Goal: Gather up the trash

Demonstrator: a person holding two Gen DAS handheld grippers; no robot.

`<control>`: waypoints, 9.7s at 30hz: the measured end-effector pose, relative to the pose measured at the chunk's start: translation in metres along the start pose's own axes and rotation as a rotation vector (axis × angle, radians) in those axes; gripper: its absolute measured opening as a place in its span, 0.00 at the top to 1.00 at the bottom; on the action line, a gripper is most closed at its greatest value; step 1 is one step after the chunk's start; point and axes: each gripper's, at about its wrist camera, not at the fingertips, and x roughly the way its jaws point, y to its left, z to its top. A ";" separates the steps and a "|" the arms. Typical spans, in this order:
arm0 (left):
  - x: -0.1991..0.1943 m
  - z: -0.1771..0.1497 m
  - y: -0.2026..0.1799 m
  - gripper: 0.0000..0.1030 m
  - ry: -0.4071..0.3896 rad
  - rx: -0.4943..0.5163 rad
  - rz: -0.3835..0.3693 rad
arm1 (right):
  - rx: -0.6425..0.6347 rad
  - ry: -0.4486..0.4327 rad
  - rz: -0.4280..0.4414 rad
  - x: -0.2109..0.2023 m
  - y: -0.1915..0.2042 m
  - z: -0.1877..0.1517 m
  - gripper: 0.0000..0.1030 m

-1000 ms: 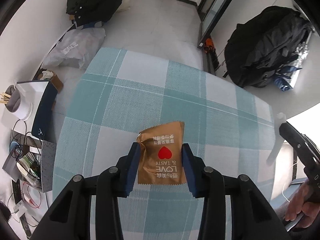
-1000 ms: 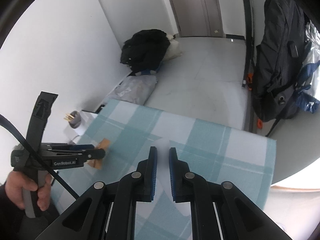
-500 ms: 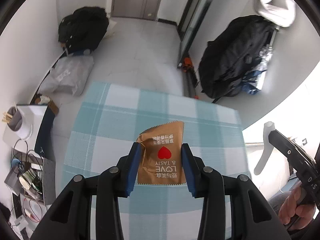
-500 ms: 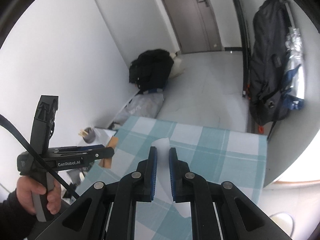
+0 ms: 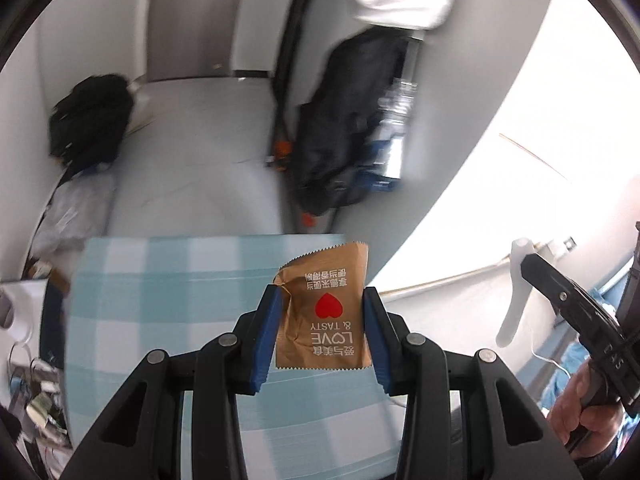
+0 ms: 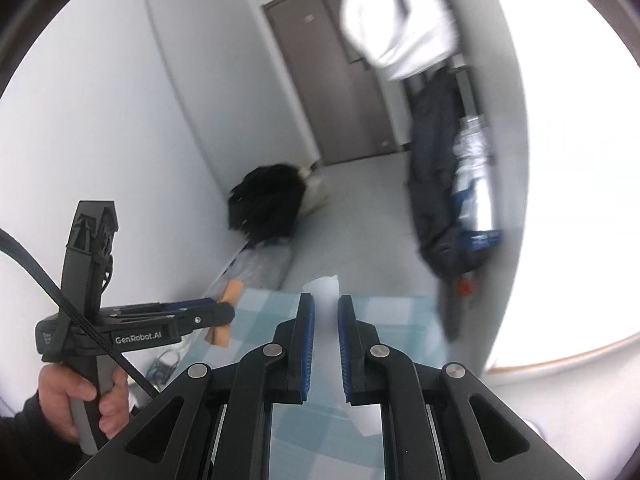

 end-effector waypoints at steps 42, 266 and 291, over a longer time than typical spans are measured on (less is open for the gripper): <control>0.244 -0.058 -0.219 0.65 0.593 0.342 -0.217 | 0.578 0.105 -0.252 -0.037 -0.289 -0.161 0.89; 0.193 -0.077 -0.217 0.30 0.538 0.401 0.000 | 0.816 0.277 -0.289 -0.040 -0.275 -0.211 0.17; 0.192 -0.077 -0.211 0.30 0.543 0.343 -0.002 | 0.824 0.279 -0.289 -0.040 -0.277 -0.213 0.17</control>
